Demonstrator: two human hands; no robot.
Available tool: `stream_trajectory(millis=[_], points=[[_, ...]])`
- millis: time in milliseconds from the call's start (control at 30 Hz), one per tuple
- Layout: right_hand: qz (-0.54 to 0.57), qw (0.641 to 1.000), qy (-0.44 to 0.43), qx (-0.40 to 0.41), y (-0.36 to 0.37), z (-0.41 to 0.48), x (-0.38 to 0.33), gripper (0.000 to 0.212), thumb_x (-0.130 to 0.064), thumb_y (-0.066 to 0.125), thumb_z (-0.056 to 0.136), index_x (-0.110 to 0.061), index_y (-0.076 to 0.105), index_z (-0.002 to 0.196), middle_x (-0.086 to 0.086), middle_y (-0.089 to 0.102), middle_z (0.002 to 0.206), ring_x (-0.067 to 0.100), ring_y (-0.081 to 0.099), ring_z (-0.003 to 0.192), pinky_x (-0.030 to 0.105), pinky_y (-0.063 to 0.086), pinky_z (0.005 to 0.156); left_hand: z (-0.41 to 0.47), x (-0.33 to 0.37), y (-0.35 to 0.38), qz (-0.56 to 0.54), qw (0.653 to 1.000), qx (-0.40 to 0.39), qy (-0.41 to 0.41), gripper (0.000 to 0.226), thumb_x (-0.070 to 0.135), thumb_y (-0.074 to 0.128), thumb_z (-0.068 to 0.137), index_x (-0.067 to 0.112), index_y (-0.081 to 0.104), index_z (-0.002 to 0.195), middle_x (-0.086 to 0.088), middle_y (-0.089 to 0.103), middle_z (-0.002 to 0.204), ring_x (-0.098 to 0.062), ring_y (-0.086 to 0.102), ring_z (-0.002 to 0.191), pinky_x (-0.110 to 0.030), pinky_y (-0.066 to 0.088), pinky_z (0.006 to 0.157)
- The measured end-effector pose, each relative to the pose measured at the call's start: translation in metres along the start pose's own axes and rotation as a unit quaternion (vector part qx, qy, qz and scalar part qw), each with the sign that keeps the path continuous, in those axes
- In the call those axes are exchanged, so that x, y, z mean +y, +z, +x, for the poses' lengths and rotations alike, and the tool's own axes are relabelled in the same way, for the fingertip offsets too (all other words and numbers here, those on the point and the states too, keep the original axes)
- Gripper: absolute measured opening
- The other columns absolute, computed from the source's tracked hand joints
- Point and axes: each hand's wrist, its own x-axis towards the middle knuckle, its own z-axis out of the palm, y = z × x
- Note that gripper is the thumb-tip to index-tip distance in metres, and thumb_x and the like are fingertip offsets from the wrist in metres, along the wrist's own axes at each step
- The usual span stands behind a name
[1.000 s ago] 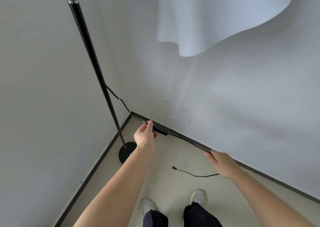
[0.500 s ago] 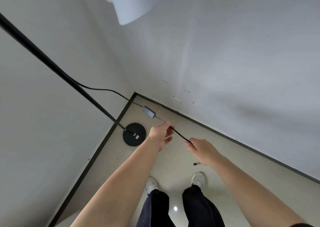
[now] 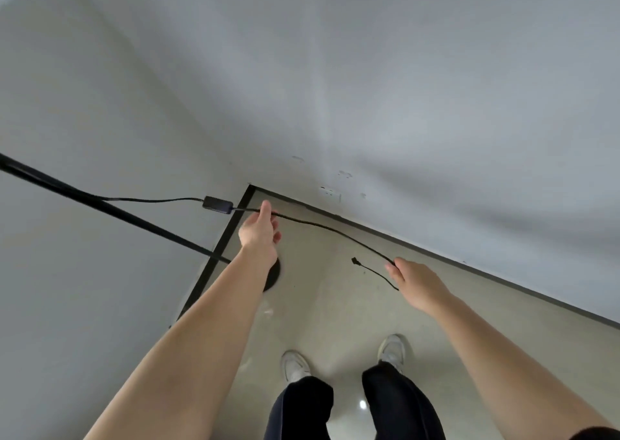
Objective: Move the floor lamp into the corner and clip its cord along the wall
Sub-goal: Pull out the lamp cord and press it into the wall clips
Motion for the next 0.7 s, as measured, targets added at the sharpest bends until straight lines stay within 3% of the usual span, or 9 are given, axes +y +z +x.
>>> stream_trajectory(millis=[100, 200, 267, 333, 433, 567, 700], points=[[0.014, 0.999, -0.049, -0.010, 0.014, 0.022, -0.023, 0.036, -0.040, 0.030, 0.105, -0.011, 0.045, 0.088, 0.005, 0.055, 0.067, 0.027, 0.051, 0.063, 0.035, 0.037, 0.059, 0.012, -0.034, 0.017, 0.071, 0.993, -0.068, -0.065, 0.028, 0.041, 0.065, 0.093, 0.013, 0.061, 0.097, -0.006, 0.064, 0.103, -0.019, 0.060, 0.090, -0.035, 0.052, 0.077], [0.036, 0.994, -0.099, -0.025, 0.036, 0.038, -0.039, 0.037, -0.043, 0.028, 0.104, -0.014, 0.050, 0.095, 0.006, 0.067, 0.084, 0.029, 0.062, 0.072, 0.040, 0.051, 0.068, 0.024, -0.078, 0.029, 0.133, 0.981, -0.089, -0.111, 0.046, 0.044, 0.065, 0.091, 0.007, 0.059, 0.118, -0.009, 0.060, 0.107, -0.020, 0.059, 0.086, -0.034, 0.050, 0.065], [0.046, 0.990, -0.132, -0.028, 0.050, 0.044, -0.045, 0.036, -0.044, 0.029, 0.103, -0.018, 0.054, 0.096, -0.004, 0.068, 0.090, 0.025, 0.062, 0.077, 0.040, 0.052, 0.073, 0.031, -0.101, 0.033, 0.142, 0.972, -0.117, -0.149, 0.050, 0.050, 0.061, 0.092, 0.008, 0.057, 0.119, -0.009, 0.060, 0.105, -0.019, 0.058, 0.083, -0.034, 0.048, 0.063], [0.050, 0.986, -0.157, -0.039, 0.060, 0.049, -0.045, 0.036, -0.044, 0.032, 0.103, -0.020, 0.057, 0.095, -0.006, 0.066, 0.086, 0.022, 0.061, 0.075, 0.039, 0.052, 0.072, 0.037, -0.117, 0.034, 0.161, 0.959, -0.164, -0.166, 0.045, 0.051, 0.056, 0.093, 0.009, 0.065, 0.106, -0.006, 0.066, 0.099, -0.018, 0.059, 0.085, -0.033, 0.043, 0.064], [0.053, 0.985, -0.154, -0.062, 0.070, 0.052, -0.036, 0.035, -0.046, 0.034, 0.102, -0.022, 0.058, 0.096, 0.000, 0.067, 0.083, 0.023, 0.062, 0.074, 0.040, 0.051, 0.069, 0.049, -0.124, 0.037, 0.147, 0.972, -0.154, -0.093, 0.023, 0.032, 0.059, 0.094, 0.021, 0.071, 0.078, 0.005, 0.068, 0.087, -0.013, 0.056, 0.081, -0.030, 0.036, 0.065], [0.052, 0.992, -0.106, -0.040, 0.073, 0.062, -0.013, 0.035, -0.042, 0.035, 0.103, -0.017, 0.056, 0.093, 0.003, 0.061, 0.079, 0.026, 0.059, 0.075, 0.039, 0.046, 0.068, 0.056, -0.113, 0.045, 0.011, 0.994, -0.107, -0.022, 0.015, 0.024, 0.062, 0.095, 0.020, 0.069, 0.082, 0.004, 0.065, 0.082, -0.010, 0.041, 0.064, -0.025, 0.030, 0.053], [0.016, 0.997, -0.069, -0.014, 0.076, 0.076, 0.008, 0.041, -0.044, 0.034, 0.102, -0.014, 0.053, 0.084, -0.001, 0.051, 0.068, 0.022, 0.053, 0.065, 0.033, 0.036, 0.056, 0.063, -0.097, 0.046, -0.037, 0.996, -0.079, 0.007, 0.010, 0.027, 0.067, 0.092, 0.020, 0.070, 0.085, 0.003, 0.067, 0.080, -0.010, 0.043, 0.060, -0.024, 0.032, 0.051]])
